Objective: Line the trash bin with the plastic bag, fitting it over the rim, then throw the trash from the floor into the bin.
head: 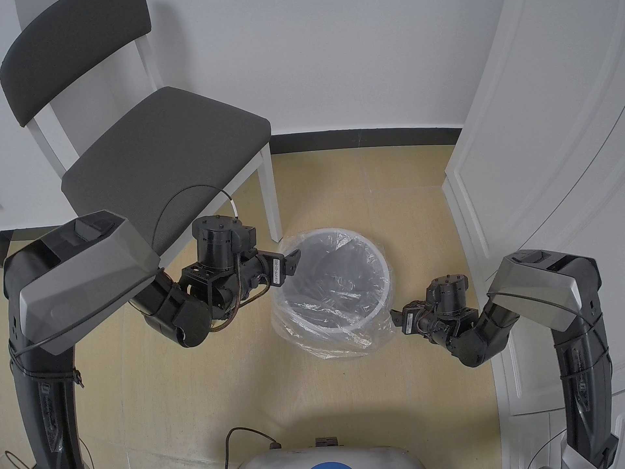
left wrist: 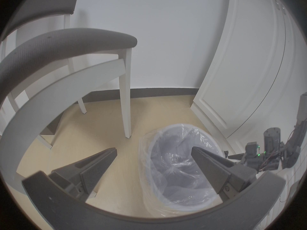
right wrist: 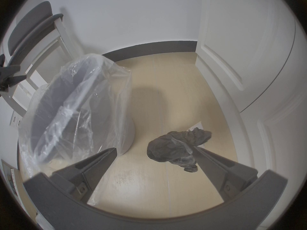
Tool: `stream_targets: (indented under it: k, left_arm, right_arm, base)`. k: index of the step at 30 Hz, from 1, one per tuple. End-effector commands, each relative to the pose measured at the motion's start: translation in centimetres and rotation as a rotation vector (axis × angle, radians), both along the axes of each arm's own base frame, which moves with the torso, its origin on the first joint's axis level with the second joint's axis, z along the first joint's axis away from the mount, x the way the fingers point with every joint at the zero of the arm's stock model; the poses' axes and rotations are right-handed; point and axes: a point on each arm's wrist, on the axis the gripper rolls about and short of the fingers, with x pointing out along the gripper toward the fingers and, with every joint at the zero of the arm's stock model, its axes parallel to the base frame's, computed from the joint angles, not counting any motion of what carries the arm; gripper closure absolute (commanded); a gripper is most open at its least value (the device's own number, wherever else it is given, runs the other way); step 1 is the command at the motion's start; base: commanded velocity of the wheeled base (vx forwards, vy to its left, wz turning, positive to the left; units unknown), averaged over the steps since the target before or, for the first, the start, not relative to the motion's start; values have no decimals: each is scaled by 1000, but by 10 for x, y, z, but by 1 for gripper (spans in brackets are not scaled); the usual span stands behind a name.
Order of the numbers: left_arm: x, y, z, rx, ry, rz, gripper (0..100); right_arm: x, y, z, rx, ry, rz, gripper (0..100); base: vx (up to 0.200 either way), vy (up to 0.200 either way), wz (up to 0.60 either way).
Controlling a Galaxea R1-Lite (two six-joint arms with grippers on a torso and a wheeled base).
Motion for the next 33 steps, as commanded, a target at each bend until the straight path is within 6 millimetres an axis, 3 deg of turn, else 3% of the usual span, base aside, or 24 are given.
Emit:
stream_targets:
  k: [1, 5, 10, 13, 14, 17, 18, 23, 25, 26, 28, 33]
  left_arm:
    - [-4, 3, 1, -10, -18, 4, 0]
    - [-6, 6, 5, -18, -31, 10, 0]
    - [-17, 16, 23, -49, -46, 23, 0]
    - [-24, 20, 32, -77, -45, 26, 0]
    - [-34, 24, 38, -97, -39, 26, 0]
    - [-44, 29, 42, -106, -36, 26, 0]
    - [-57, 36, 49, -123, -63, 27, 0]
    - [-86, 56, 55, -172, -105, 47, 0]
    - [-86, 56, 55, -172, -105, 47, 0]
    - [-103, 67, 58, -196, -123, 57, 0]
    - [-115, 76, 61, -219, -141, 62, 0]
    - [-135, 99, 61, -236, -158, 51, 0]
  right_arm:
    - [10, 4, -21, 6, 18, 7, 0]
    - [6, 3, -16, 4, 19, 6, 0]
    - [-27, -9, 31, -12, 12, 20, 0]
    - [-40, -13, 46, -29, 0, 33, 0]
    - [-51, -16, 59, -39, -11, 41, 0]
    - [-60, -20, 69, -39, -18, 40, 0]
    - [-66, -22, 81, -38, -38, 37, 0]
    - [-74, -21, 116, -25, -130, 51, 0]
    - [-74, -21, 116, -25, -130, 51, 0]
    - [-80, -14, 130, -47, -175, 93, 0]
    - [-85, -8, 138, -92, -202, 153, 0]
    - [-95, 17, 137, -180, -224, 373, 0]
  base:
    - [0, 0, 0]
    - [0, 0, 0]
    - [0, 0, 0]
    - [0, 0, 0]
    - [0, 0, 0]
    - [0, 0, 0]
    - [0, 0, 0]
    - [0, 0, 0]
    - [0, 0, 0]
    - [0, 0, 0]
    - [0, 0, 0]
    - [0, 0, 0]
